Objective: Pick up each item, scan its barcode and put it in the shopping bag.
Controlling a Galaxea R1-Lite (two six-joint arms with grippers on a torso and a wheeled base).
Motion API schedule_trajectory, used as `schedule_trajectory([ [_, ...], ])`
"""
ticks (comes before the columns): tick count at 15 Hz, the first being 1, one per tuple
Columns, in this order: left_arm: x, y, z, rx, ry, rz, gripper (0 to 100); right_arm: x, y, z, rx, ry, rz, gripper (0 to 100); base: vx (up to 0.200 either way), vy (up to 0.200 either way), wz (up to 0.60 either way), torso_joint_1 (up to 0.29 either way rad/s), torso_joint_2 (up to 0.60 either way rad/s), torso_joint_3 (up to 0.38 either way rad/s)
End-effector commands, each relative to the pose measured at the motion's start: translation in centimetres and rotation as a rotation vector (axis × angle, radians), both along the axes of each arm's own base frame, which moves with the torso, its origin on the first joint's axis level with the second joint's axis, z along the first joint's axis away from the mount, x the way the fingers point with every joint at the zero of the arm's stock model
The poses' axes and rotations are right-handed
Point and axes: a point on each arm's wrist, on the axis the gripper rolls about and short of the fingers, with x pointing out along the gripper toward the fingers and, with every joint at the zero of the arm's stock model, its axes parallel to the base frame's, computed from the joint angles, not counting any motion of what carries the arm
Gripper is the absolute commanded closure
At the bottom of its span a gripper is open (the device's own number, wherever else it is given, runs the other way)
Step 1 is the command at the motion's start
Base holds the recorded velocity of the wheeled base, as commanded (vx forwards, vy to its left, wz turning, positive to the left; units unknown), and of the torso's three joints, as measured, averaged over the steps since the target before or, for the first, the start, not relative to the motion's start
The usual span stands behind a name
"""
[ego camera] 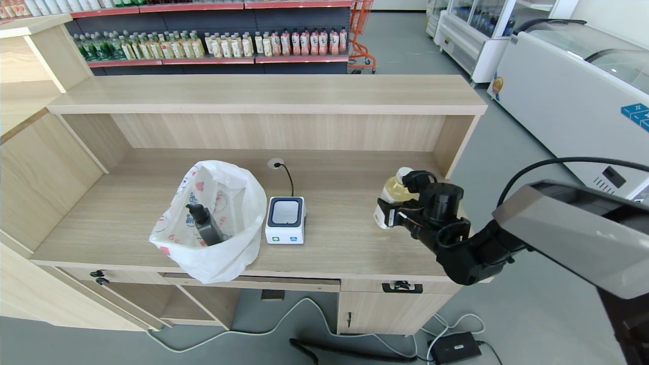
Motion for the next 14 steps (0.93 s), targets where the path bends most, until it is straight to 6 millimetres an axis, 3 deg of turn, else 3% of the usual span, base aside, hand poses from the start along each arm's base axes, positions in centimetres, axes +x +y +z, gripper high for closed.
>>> schedule_trajectory([
  [1, 0.0, 0.0, 0.0, 0.0, 0.0, 0.0, 0, -7.2, -3.9, 8.2, 0.176, 0.046, 0.053, 100, 0.0, 0.0, 0.0, 0.0, 0.0, 0.0],
  [3, 0.0, 0.0, 0.0, 0.0, 0.0, 0.0, 0, -12.9, -5.6, 13.1, 0.334, 0.093, 0.316, 100, 0.0, 0.0, 0.0, 0.0, 0.0, 0.0],
  [7, 0.0, 0.0, 0.0, 0.0, 0.0, 0.0, 0, -20.1, -6.1, 18.1, 0.431, 0.197, 0.733, 100, 0.0, 0.0, 0.0, 0.0, 0.0, 0.0],
  [10, 0.0, 0.0, 0.0, 0.0, 0.0, 0.0, 0, -23.4, -5.6, 19.8, 0.469, 0.25, 0.922, 100, 0.0, 0.0, 0.0, 0.0, 0.0, 0.0],
  [14, 0.0, 0.0, 0.0, 0.0, 0.0, 0.0, 0, -24.9, -4.8, 20.7, 0.466, 0.25, 0.999, 100, 0.0, 0.0, 0.0, 0.0, 0.0, 0.0],
])
